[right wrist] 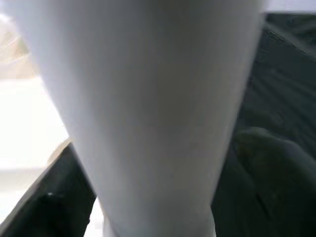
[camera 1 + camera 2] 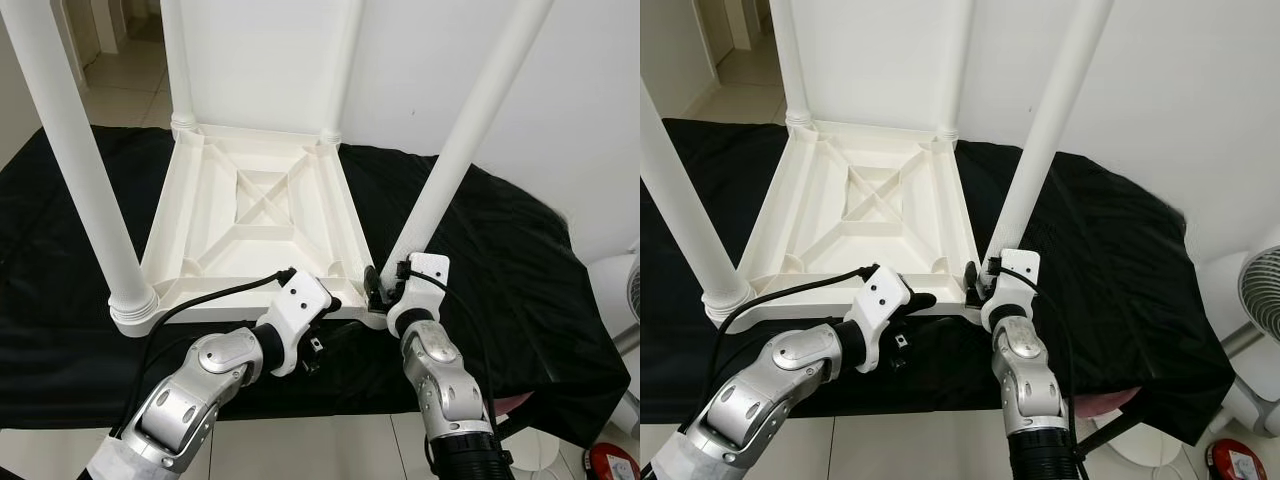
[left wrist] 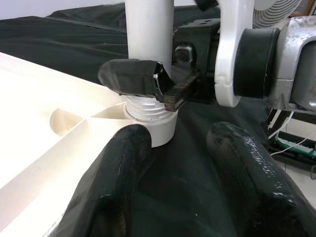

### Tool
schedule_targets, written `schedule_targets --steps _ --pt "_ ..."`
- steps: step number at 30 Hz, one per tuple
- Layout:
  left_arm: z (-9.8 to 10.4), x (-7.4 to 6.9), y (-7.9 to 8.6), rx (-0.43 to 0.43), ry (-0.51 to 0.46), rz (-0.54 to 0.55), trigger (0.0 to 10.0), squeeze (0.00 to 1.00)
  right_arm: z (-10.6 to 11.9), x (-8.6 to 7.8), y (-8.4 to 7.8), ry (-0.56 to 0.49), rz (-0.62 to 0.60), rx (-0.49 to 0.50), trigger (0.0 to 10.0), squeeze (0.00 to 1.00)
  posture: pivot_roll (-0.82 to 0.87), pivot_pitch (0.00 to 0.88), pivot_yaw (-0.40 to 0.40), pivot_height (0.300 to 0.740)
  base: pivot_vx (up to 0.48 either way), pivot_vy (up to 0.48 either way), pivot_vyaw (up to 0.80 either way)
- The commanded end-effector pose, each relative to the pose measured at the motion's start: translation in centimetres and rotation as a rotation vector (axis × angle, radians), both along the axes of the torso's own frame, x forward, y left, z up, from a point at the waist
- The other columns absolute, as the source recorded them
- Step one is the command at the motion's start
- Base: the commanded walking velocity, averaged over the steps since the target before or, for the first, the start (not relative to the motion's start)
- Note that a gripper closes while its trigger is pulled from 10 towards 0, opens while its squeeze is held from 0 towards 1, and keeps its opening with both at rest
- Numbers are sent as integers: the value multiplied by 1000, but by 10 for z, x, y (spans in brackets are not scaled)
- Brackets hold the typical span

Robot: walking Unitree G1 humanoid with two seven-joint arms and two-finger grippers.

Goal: Building children table

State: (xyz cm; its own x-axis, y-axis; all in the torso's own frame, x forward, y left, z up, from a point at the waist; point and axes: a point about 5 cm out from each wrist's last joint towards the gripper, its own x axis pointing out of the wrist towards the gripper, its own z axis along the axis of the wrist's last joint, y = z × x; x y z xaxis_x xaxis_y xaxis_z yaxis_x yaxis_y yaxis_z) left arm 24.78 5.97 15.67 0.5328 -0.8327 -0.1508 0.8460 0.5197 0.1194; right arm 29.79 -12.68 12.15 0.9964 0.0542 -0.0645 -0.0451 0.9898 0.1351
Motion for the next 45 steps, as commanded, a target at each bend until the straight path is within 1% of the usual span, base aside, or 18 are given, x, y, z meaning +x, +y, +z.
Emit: schedule_targets --steps 1,4,6,8,9,12,14,19,23,29,34,38,39,40,41,43,44,45 --pt "-1 -2 -2 6 9 -24 10000 0 -8 -4 -3 28 28 9 10000 1000 17 0 -140 740 0 0 0" --pt "-2 -2 -1 7 9 -23 10000 0 -9 -4 -5 30 43 2 10000 1000 17 0 -140 740 0 0 0" --pt "-2 -2 -1 7 10 -22 10000 0 -12 -6 -11 34 153 -30 10000 1000 20 0 -142 740 0 0 0" --pt "-2 -2 -1 7 10 -22 10000 0 -12 -6 -11 34 153 -30 10000 1000 20 0 -142 740 0 0 0" --pt "-2 -2 -1 6 10 -21 10000 0 -12 -6 -13 25 176 -41 10000 0 20 0 -142 740 0 0 0" --pt "-1 0 -1 7 4 -18 10000 0 -4 -7 -28 -35 361 -108 10000 0 23 0 -144 740 0 0 0" --pt "-1 0 -1 7 4 -18 10000 0 -4 -7 -28 -35 361 -108 10000 0 23 0 -144 740 0 0 0" --pt "0 0 -1 7 0 -19 10000 0 9 2 -46 -88 462 -165 10000 0 24 0 -141 740 0 0 0" --pt "0 1 -1 7 -2 -19 10000 0 16 8 -49 -118 525 -207 10000 0 21 0 -136 740 0 0 0" --pt "2 1 -1 7 -7 -25 10000 0 12 21 -34 -102 682 -240 10000 0 23 0 -126 740 0 0 0" --pt "3 2 -2 8 -9 -28 10000 0 3 28 -23 -71 747 -260 10000 0 27 0 -119 740 0 0 0" --pt "3 2 -2 8 -9 -28 10000 0 2 29 -22 -63 763 -258 10000 0 27 0 -119 740 0 0 0" --pt "3 2 -2 7 -10 -27 10000 0 -1 30 -21 -55 771 -262 4353 0 30 0 -121 740 0 0 0" --pt "3 2 -2 7 -10 -27 10000 0 -1 30 -21 -55 771 -262 4353 0 30 0 -121 740 0 0 0" --pt "4 2 -2 6 -11 -26 10000 0 -3 31 -22 -47 775 -264 745 0 31 0 -123 740 0 0 0" --pt "4 2 -2 5 -11 -25 10000 0 -4 32 -23 -43 778 -264 745 0 31 0 -123 740 0 0 0" --pt "4 2 -2 4 -11 -23 10000 0 -6 32 -25 -34 780 -263 0 0 31 0 -123 740 0 0 0" --pt "4 2 -2 4 -11 -23 10000 0 -6 32 -25 -34 780 -263 0 0 31 0 -123 740 0 0 0"
